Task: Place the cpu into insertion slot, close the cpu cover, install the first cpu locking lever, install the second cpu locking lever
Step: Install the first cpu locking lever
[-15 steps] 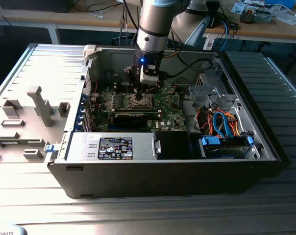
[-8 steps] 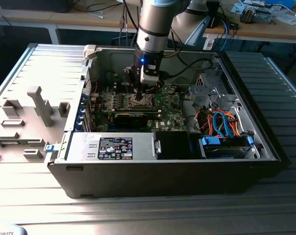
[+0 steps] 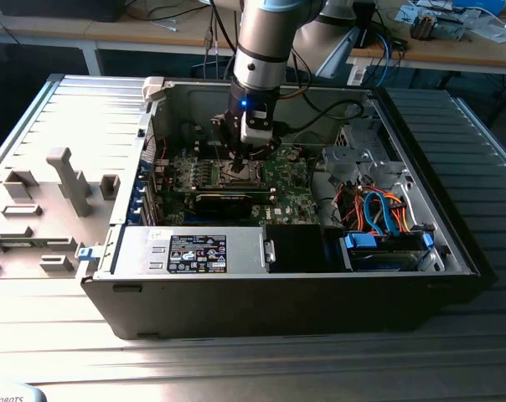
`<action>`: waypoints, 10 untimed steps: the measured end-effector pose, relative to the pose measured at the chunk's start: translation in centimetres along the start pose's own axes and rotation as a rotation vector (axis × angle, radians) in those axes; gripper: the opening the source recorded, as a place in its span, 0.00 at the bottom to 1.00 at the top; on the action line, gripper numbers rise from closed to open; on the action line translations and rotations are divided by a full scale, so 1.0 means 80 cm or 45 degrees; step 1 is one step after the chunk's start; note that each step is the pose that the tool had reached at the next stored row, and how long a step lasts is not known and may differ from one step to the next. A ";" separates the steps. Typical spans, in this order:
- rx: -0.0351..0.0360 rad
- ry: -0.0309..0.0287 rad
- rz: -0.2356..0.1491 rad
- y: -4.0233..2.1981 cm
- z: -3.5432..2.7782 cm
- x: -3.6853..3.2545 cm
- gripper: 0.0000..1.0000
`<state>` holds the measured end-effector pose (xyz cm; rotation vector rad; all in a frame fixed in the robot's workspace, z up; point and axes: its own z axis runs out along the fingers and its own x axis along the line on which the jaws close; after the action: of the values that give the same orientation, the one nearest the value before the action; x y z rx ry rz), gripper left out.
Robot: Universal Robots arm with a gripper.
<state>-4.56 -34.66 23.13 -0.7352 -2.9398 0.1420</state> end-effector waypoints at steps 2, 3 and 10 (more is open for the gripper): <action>0.0003 -0.0004 -0.003 0.0000 0.0000 0.0000 0.11; 0.0004 -0.0006 -0.005 0.0000 0.0000 0.0000 0.11; 0.0012 -0.0017 -0.015 0.0000 0.0000 0.0000 0.11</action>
<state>-4.56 -34.66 23.13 -0.7183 -2.9445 0.1430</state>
